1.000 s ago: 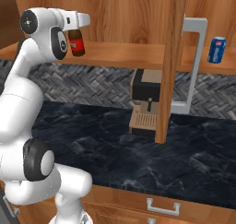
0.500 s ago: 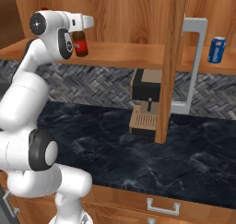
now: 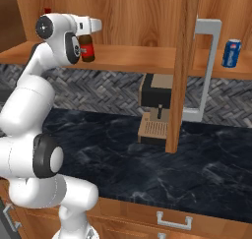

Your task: Sort all alcoholic drinks to one cabinet, and non-alcoholic drinks to the other.

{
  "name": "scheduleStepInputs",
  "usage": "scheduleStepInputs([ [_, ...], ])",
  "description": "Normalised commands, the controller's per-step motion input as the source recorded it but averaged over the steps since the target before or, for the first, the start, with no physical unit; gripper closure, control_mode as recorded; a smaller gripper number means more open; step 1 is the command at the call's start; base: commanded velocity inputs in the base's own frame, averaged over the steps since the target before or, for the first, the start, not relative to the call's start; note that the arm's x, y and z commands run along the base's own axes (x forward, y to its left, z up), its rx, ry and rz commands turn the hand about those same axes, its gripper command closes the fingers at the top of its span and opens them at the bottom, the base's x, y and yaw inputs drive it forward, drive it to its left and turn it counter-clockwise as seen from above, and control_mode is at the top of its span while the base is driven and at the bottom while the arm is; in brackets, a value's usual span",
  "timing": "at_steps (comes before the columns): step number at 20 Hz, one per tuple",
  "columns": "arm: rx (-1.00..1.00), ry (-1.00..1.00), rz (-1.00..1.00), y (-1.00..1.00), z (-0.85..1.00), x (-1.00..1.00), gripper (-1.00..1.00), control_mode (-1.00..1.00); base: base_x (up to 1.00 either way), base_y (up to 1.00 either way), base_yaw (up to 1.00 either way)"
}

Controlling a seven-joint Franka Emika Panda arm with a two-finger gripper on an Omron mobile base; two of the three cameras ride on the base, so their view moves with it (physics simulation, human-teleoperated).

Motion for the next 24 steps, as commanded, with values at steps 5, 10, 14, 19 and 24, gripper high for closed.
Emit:
scheduleStepInputs([
  [5,0.00,0.00,0.02,0.00,-0.19,0.30,1.00,-1.00,0.00,0.00,0.00],
  [10,0.00,0.00,0.01,0.00,-0.39,0.10,-1.00,-1.00,0.00,0.00,0.00],
  [14,0.00,0.00,0.02,0.00,-0.26,0.00,-1.00,-1.00,0.00,0.00,0.00],
  [19,0.00,0.00,0.02,0.00,-0.11,0.00,-1.00,-1.00,0.00,0.00,0.00],
  [24,0.00,-0.02,0.02,0.00,-0.02,-0.31,-1.00,-1.00,0.00,0.00,0.00],
])
